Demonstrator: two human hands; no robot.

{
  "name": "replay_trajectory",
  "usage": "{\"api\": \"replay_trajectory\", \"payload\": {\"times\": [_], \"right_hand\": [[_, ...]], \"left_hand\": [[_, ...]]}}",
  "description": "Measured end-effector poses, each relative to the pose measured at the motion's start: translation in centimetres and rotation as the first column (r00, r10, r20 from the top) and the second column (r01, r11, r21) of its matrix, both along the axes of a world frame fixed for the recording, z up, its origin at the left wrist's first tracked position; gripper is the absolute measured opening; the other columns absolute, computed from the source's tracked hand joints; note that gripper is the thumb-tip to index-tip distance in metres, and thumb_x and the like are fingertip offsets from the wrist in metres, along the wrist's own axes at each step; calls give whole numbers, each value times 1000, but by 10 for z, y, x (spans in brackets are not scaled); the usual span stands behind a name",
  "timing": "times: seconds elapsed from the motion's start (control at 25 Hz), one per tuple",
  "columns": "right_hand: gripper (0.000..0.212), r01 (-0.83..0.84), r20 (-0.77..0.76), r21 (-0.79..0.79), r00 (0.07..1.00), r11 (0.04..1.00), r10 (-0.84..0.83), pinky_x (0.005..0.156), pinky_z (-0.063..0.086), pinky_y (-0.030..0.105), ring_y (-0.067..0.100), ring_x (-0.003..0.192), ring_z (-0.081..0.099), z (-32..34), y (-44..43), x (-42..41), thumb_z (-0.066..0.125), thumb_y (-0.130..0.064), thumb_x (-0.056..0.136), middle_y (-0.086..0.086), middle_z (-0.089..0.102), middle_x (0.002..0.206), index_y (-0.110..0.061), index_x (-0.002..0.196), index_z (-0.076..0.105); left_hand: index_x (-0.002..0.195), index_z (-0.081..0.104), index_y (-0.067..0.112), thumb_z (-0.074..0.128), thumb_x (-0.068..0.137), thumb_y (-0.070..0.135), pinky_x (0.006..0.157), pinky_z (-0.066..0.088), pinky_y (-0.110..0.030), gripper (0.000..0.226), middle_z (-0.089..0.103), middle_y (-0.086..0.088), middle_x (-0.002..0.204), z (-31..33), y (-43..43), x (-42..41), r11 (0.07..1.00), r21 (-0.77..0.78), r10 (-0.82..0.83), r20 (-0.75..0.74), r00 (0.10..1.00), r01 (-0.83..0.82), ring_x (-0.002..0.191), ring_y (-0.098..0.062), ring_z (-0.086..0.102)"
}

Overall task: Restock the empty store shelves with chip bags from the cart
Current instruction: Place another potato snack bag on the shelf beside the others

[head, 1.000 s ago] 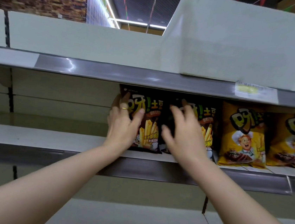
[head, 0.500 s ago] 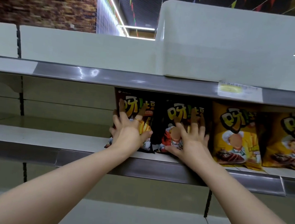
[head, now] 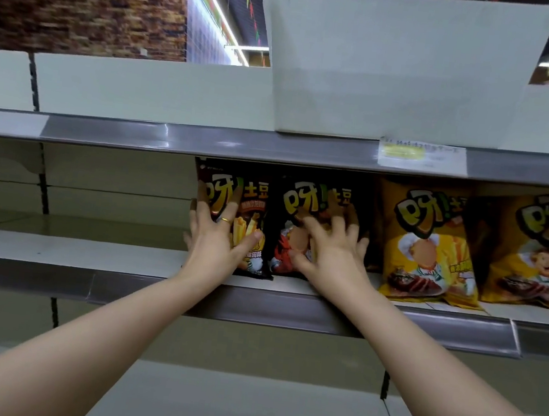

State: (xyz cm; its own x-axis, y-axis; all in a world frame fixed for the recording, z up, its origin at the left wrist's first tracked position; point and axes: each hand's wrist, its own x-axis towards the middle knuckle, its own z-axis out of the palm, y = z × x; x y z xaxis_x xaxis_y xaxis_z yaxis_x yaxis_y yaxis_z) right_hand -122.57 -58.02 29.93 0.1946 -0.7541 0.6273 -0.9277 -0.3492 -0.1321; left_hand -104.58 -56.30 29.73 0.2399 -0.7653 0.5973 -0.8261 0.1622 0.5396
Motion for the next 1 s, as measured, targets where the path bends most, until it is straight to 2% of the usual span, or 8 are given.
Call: {"api": "replay_trajectory", "payload": {"times": [0.08, 0.2, 0.32, 0.48, 0.64, 0.76, 0.84, 1.0], "right_hand": [[59, -9, 181, -47, 983, 999, 17, 108, 21, 53, 40, 134, 17, 2, -1, -5, 51, -45, 89, 16, 23, 143, -21, 140, 33], [86, -82, 507, 236, 860, 968, -51, 98, 39, 40, 34, 124, 40, 17, -12, -5, 61, -55, 80, 20, 38, 134, -2, 140, 28], [72, -305, 721, 387, 689, 870, -79, 85, 44, 29, 27, 111, 54, 26, -20, -9, 67, -52, 77, 13, 57, 122, -2, 126, 51], [58, -433, 862, 302, 504, 849, -50, 89, 48, 32, 24, 104, 59, 28, -30, -24, 75, -34, 74, 9, 61, 114, -9, 122, 53], [61, -417, 885, 277, 461, 865, -61, 87, 51, 34, 24, 98, 62, 18, -37, -22, 77, -34, 71, 9, 65, 107, -5, 120, 55], [66, -401, 854, 280, 518, 872, -36, 88, 50, 34, 26, 102, 61, 17, -33, -22, 77, -42, 70, 12, 64, 113, -5, 120, 55], [79, -276, 733, 285, 680, 918, -23, 83, 46, 30, 29, 110, 56, 22, -24, -19, 71, -48, 75, 13, 58, 122, 0, 131, 44], [79, 79, 174, -79, 983, 994, -64, 111, 25, 44, 38, 133, 29, 23, 4, -9, 49, -49, 90, 23, 27, 146, -8, 148, 14]], "left_hand": [[150, 18, 20, 53, 90, 47, 116, 5, -53, 74, -6, -19, 156, 1, 6, 1, 999, -35, 3, -109, 994, -7, 145, -33, -5], [151, 8, 14, 58, 87, 47, 117, 11, -50, 87, -4, -17, 156, 0, 2, 6, 998, -54, 0, -283, 959, -16, 145, -33, 4], [149, 14, 13, 62, 83, 52, 114, 24, -49, 90, 15, -15, 154, -3, -13, 14, 998, 9, -52, -434, 899, 62, 140, -34, 23], [146, 20, 11, 59, 84, 53, 108, 32, -52, 84, 33, -15, 145, -4, -21, 15, 997, 40, -37, -467, 883, 63, 133, -34, 33], [145, 16, 2, 52, 88, 52, 109, 28, -48, 83, 27, -20, 146, -2, -24, 9, 996, 85, 52, -391, 919, -20, 135, -36, 27], [145, 13, 1, 52, 88, 53, 111, 27, -48, 87, 24, -21, 147, -2, -24, 10, 996, 86, 23, -367, 930, 9, 136, -36, 25], [148, 11, 3, 53, 85, 57, 113, 24, -50, 93, 21, -20, 151, -4, -23, 12, 996, 89, 12, -373, 928, 23, 139, -36, 24], [151, -1, 15, 47, 90, 57, 117, 2, -53, 88, 0, -20, 157, -3, -4, 3, 997, 11, 74, -246, 966, -73, 145, -37, 4]]}}
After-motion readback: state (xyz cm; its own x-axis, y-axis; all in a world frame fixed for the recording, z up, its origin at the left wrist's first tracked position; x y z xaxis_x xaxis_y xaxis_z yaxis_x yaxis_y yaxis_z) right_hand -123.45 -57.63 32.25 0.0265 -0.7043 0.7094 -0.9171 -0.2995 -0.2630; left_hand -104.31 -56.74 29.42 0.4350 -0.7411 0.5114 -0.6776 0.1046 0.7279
